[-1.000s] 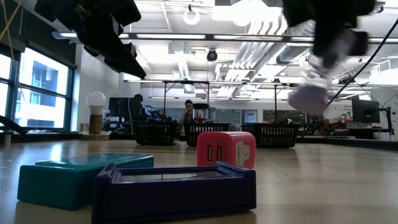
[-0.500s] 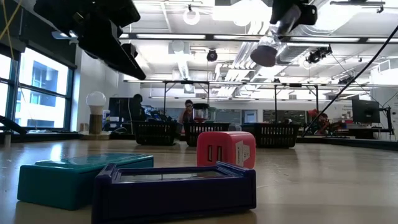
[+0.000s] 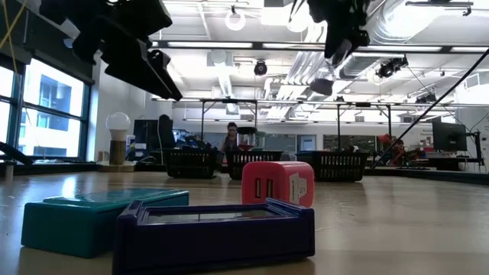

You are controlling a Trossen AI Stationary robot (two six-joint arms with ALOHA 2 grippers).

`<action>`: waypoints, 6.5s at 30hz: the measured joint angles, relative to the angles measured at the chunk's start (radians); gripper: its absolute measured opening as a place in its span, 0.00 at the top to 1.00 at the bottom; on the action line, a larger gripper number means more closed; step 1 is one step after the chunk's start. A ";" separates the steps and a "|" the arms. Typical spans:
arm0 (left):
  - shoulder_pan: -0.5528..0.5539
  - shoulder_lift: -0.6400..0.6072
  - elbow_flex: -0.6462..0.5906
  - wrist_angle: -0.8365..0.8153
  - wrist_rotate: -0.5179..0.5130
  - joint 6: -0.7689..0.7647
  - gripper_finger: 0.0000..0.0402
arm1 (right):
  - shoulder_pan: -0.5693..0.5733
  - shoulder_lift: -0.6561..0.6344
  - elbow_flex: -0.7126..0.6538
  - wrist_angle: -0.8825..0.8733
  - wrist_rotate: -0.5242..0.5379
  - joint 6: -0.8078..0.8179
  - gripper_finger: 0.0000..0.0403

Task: Pick & Place Office items
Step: Put the light purple hourglass into the middle black bin

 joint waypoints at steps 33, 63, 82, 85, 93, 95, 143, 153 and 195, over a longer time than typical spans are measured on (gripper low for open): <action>0.276 0.000 0.000 -0.019 -0.004 0.036 0.47 | -0.214 0.673 0.597 -0.094 0.034 -0.556 0.56; 0.276 0.000 0.000 -0.026 -0.005 0.025 0.47 | -0.202 0.690 0.509 0.022 -0.061 -0.551 0.56; 0.276 0.000 0.000 -0.027 -0.006 0.025 0.47 | -0.212 0.750 0.509 0.046 -0.088 -0.551 0.56; 0.276 0.000 0.000 -0.028 -0.005 0.025 0.47 | -0.217 0.751 0.509 0.057 -0.095 -0.551 0.56; 0.276 0.000 0.000 -0.031 -0.005 0.025 0.47 | -0.224 0.764 0.510 0.056 -0.110 -0.542 0.56; 0.276 0.000 0.000 -0.031 -0.005 0.026 0.47 | -0.225 0.764 0.510 0.049 -0.112 -0.534 0.56; 0.275 0.000 0.000 -0.035 -0.005 0.054 0.47 | -0.189 0.754 0.603 -0.076 0.023 -0.567 0.56; 0.275 0.000 0.000 -0.037 -0.005 0.051 0.47 | -0.184 0.753 0.570 -0.076 -0.034 -0.558 0.56; 0.275 0.000 0.000 -0.038 -0.005 0.044 0.47 | -0.194 0.803 0.510 0.015 -0.094 -0.605 0.41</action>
